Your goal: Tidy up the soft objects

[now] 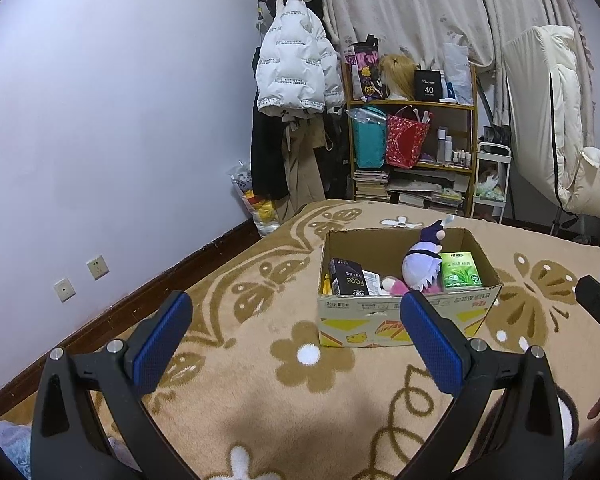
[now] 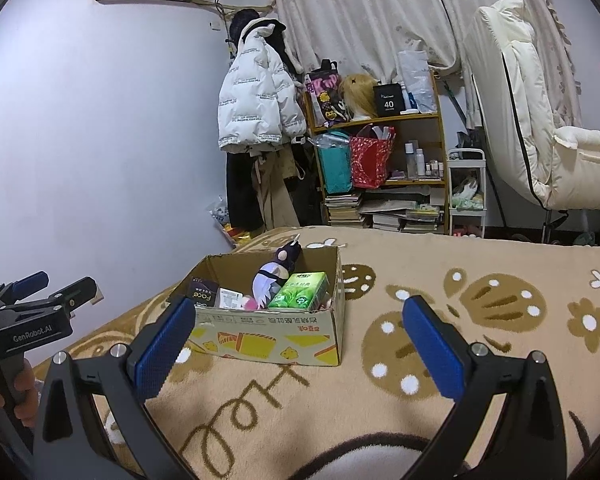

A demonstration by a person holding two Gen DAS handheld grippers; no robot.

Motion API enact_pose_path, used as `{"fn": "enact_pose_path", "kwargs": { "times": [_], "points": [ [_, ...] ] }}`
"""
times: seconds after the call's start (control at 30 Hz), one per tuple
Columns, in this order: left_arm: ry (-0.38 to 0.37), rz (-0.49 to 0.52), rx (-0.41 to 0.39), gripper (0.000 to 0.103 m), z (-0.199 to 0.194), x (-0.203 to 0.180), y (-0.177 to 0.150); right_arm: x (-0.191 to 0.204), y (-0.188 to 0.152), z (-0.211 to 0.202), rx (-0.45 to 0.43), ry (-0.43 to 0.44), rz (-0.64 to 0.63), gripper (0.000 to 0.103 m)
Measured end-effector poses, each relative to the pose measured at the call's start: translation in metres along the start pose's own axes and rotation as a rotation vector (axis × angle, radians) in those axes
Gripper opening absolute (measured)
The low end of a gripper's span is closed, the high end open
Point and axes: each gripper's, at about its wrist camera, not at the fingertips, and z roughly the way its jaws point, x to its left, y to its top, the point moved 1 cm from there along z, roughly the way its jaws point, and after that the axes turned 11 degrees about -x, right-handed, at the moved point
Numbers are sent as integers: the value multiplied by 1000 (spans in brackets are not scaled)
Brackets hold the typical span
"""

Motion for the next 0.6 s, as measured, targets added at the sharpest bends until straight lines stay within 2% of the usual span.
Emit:
{"fn": "enact_pose_path", "kwargs": {
  "times": [0.6],
  "points": [
    [-22,1,12,103,0,-6,-4,-5,-4,-2,6,-5,2,103]
  ]
}}
